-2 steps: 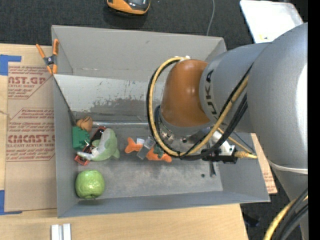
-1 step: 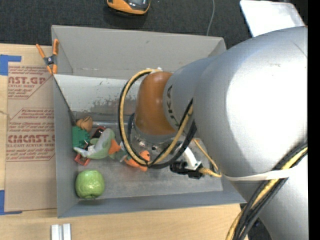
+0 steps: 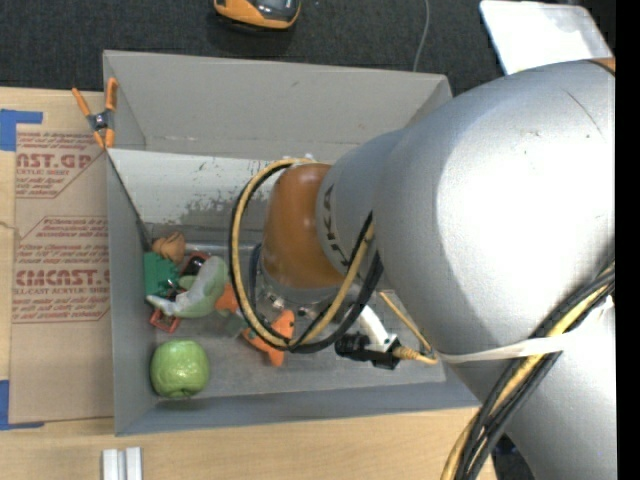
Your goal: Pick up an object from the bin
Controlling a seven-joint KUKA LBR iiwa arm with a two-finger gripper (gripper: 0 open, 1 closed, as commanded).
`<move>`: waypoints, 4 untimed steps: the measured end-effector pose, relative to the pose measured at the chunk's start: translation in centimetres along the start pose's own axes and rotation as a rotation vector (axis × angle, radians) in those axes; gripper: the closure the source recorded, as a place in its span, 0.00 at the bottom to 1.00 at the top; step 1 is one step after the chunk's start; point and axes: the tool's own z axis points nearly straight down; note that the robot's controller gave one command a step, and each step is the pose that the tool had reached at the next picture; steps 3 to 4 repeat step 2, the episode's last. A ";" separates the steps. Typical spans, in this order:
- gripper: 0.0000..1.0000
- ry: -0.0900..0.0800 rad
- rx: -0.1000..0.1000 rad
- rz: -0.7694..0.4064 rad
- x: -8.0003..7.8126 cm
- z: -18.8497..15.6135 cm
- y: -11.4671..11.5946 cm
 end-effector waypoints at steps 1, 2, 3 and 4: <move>1.00 0.004 0.009 -0.016 -0.7 -5.9 -0.5; 1.00 -0.001 0.004 -0.042 -1.5 -10.5 -0.4; 1.00 -0.001 0.004 -0.042 -1.5 -10.5 -0.4; 1.00 -0.001 0.004 -0.042 -1.5 -10.5 -0.4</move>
Offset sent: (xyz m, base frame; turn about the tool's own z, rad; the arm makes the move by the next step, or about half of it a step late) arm 0.0050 -0.0141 0.1031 -0.0401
